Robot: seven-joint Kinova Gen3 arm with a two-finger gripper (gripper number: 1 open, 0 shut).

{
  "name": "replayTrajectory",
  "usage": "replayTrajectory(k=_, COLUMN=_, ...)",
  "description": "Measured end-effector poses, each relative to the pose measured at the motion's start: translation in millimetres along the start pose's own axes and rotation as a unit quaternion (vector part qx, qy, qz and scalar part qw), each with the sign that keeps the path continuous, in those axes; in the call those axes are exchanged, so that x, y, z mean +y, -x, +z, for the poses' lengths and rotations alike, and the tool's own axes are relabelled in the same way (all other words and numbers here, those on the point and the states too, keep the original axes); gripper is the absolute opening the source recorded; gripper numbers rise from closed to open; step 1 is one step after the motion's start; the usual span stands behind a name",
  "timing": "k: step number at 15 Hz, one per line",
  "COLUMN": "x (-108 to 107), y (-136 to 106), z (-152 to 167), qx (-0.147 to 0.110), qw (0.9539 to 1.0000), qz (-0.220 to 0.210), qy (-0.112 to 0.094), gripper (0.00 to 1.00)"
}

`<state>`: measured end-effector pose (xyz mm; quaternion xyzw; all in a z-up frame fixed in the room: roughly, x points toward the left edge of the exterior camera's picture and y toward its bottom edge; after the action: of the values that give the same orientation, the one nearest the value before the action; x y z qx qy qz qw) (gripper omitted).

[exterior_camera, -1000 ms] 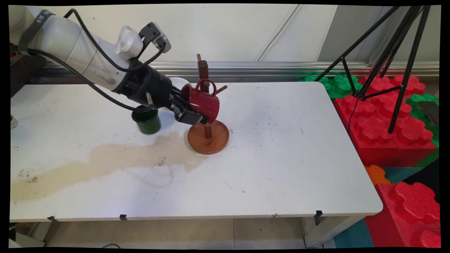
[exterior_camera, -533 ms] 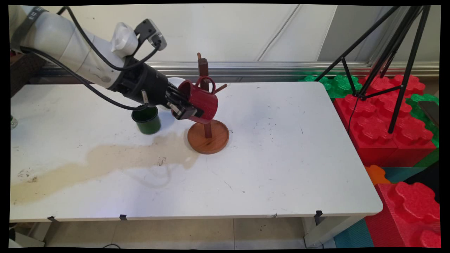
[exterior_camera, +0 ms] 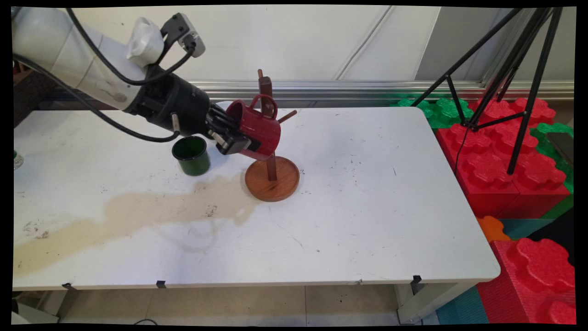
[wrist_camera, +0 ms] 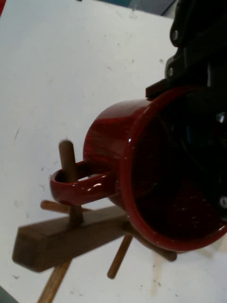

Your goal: Place the picked object on the table

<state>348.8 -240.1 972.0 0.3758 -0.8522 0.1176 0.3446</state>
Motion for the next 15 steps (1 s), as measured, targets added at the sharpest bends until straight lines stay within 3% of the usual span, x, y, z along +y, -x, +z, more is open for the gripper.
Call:
replayTrajectory(k=6, x=14, y=-2, z=-9, qx=0.008, qw=0.9995, qz=0.021, qy=0.024, gripper=0.00)
replayTrajectory(k=11, x=22, y=-4, z=-18, qx=0.016, qw=0.9984, qz=0.045, qy=0.030, gripper=0.00)
replayTrajectory(k=15, x=32, y=4, z=-32, qx=-0.008, qw=0.9970, qz=0.067, qy=0.038, gripper=0.00)
